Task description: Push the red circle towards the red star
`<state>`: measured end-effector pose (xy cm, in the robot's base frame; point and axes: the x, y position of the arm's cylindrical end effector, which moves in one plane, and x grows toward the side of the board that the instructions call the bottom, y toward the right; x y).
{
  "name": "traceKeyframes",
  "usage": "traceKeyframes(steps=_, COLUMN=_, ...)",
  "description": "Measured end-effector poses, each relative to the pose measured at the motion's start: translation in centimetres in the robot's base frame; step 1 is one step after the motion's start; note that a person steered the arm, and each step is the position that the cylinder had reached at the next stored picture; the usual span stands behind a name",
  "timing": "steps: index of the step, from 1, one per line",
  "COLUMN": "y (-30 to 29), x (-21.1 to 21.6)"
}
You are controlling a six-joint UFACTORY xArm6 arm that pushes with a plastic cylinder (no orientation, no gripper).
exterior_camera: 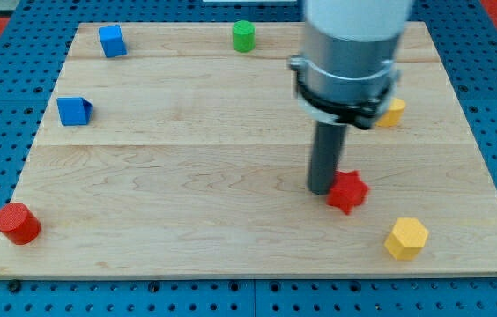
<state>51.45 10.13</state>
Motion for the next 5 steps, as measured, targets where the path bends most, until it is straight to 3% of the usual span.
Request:
traceKeyframes(steps=1, y=4.2, x=0.1)
traceKeyframes(steps=2, y=3.5, x=0.0)
traceKeyframes(steps=3, y=-4.3, x=1.3)
traceKeyframes(steps=4, y=-9.2, x=6.4)
traceKeyframes(steps=5, y=-16.6, x=8.7)
